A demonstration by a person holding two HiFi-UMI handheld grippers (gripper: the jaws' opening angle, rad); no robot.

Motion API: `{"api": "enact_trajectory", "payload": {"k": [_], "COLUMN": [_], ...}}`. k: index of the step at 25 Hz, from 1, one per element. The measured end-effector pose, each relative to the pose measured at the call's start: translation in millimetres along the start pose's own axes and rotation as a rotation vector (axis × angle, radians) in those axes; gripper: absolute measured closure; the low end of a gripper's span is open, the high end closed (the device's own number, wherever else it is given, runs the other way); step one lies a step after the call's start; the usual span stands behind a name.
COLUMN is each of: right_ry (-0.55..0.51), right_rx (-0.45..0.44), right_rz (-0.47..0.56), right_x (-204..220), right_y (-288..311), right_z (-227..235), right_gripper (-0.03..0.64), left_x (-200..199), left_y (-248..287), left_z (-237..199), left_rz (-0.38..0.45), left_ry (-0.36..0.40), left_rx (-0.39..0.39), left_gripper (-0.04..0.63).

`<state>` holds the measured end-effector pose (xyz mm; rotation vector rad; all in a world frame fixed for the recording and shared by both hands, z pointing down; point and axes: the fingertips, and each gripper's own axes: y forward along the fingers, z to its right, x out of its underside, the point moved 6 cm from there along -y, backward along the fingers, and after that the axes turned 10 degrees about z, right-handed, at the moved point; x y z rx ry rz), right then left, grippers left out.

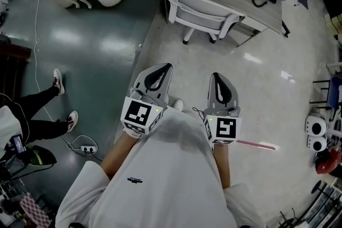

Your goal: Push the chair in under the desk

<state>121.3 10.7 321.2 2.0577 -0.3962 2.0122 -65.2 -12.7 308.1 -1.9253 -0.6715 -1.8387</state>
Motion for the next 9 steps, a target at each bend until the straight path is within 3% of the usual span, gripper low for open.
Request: {"api": "enact_trajectory", "payload": {"k": [9], "right_ry": [0.001], "right_rx": [0.002], "right_rz": [0.004], "right_x": [-0.1], "right_y": [1.8], "right_z": [2.6], "right_gripper": [0.604], "left_x": [0.3], "left_y": [1.4], "left_z": [-0.9], "left_rz": [0.003], "left_ry": [-0.007], "left_rx": [-0.003], "left_gripper": [0.588]}}
